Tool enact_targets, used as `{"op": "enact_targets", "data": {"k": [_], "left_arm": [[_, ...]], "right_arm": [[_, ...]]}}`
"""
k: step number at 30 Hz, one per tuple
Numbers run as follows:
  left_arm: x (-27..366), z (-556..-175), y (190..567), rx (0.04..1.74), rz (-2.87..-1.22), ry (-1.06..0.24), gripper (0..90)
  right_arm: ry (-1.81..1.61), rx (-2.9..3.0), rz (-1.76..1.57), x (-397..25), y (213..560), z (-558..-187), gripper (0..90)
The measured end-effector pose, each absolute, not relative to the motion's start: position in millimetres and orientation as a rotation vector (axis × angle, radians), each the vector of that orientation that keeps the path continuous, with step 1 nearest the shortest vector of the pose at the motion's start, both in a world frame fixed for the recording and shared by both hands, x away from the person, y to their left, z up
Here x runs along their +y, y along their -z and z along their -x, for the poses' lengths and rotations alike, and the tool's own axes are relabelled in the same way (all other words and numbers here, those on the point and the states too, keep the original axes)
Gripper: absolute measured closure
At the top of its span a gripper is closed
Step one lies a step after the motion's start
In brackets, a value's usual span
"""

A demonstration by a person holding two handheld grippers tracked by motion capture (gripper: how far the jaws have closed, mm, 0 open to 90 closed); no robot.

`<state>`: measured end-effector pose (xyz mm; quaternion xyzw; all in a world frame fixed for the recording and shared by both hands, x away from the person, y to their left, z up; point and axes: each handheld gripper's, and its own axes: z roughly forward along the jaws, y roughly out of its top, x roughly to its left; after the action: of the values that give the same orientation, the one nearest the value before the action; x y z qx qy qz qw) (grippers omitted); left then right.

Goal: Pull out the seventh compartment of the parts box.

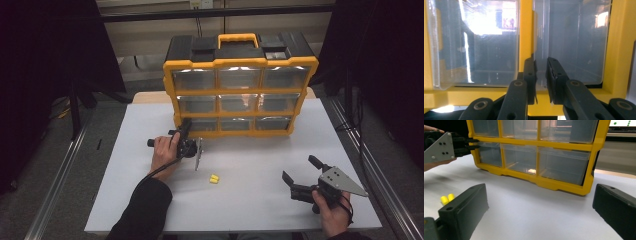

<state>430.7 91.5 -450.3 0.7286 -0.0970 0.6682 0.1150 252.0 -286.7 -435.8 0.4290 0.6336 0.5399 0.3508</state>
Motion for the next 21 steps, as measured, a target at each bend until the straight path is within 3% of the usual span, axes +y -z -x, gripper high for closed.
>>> {"op": "enact_targets", "data": {"k": [21], "left_arm": [[92.5, -425.1, 451.5, -0.311, -2.136, -1.976, 79.0]], "right_arm": [[-1.398, 1.643, -1.108, -286.4, 435.6, -251.5, 0.0]]}}
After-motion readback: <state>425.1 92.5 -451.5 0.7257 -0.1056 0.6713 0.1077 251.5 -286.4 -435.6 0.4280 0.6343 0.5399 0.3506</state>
